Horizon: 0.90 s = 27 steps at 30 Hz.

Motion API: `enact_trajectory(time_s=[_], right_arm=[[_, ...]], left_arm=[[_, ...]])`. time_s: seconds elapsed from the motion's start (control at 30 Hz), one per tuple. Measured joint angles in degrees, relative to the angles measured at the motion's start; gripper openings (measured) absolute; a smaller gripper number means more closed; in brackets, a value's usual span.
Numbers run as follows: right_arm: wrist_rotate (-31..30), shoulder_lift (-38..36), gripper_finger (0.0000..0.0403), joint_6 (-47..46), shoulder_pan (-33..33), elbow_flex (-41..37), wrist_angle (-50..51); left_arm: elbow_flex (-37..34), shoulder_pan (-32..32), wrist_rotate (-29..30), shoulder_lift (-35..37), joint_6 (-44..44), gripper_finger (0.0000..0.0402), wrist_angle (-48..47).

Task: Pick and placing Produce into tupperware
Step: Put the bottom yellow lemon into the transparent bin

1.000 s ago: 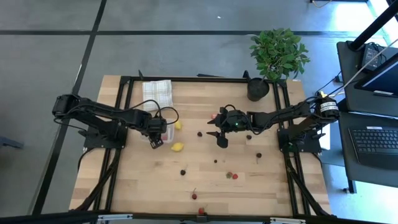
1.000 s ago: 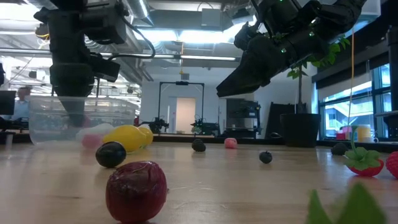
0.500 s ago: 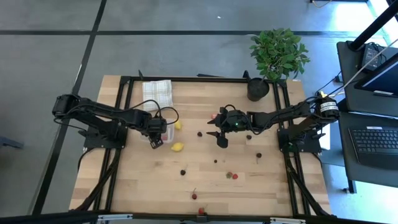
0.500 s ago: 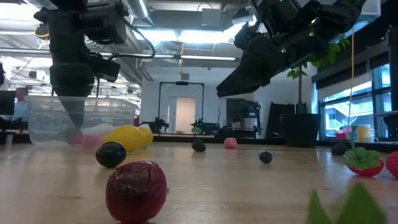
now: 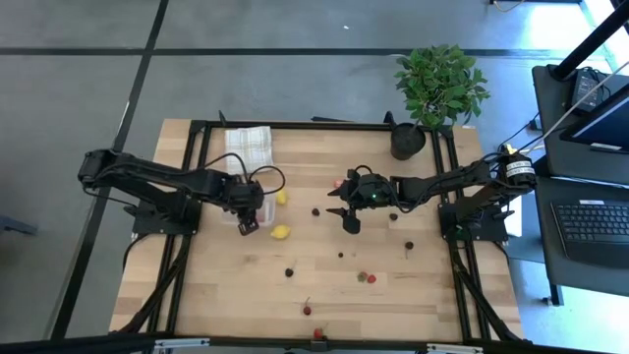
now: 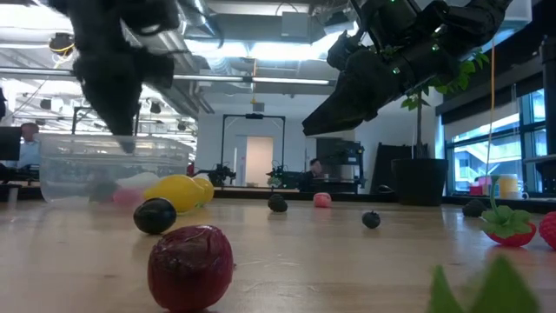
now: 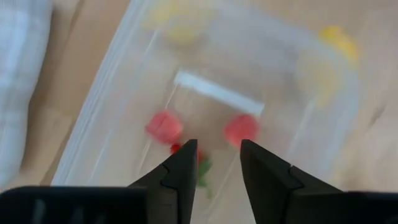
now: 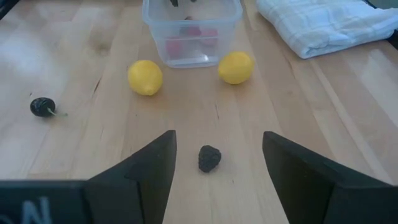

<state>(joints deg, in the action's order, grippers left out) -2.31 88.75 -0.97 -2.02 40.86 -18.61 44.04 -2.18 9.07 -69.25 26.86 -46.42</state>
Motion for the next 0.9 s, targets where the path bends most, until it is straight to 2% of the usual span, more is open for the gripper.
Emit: enact_trajectory(time_s=[0.17, 0.4, 0.53, 0.7, 0.9], right_arm=[[0.00, 0.00, 0.0240, -0.04, 0.00, 0.00, 0.02], [0.00, 0.00, 0.0240, -0.02, 0.00, 0.00, 0.02], [0.00, 0.00, 0.0240, -0.02, 0.00, 0.00, 0.02], [0.00, 0.00, 0.0240, -0.02, 0.00, 0.00, 0.02], [0.00, 0.00, 0.0240, -0.02, 0.00, 0.00, 0.00]], left_arm=[[2.96, -1.49, 0.01, -0.09, -0.22, 0.0098, 2.45], [3.07, -4.11, -0.02, -0.11, -0.65, 0.0082, 10.19], [3.07, -5.75, -2.41, -0.11, -5.48, 0.0082, 12.90], [3.07, -7.60, -1.60, -0.11, -9.18, 0.0114, 14.70], [3.07, -7.80, -1.04, -0.91, -9.50, 0.0186, 15.85]])
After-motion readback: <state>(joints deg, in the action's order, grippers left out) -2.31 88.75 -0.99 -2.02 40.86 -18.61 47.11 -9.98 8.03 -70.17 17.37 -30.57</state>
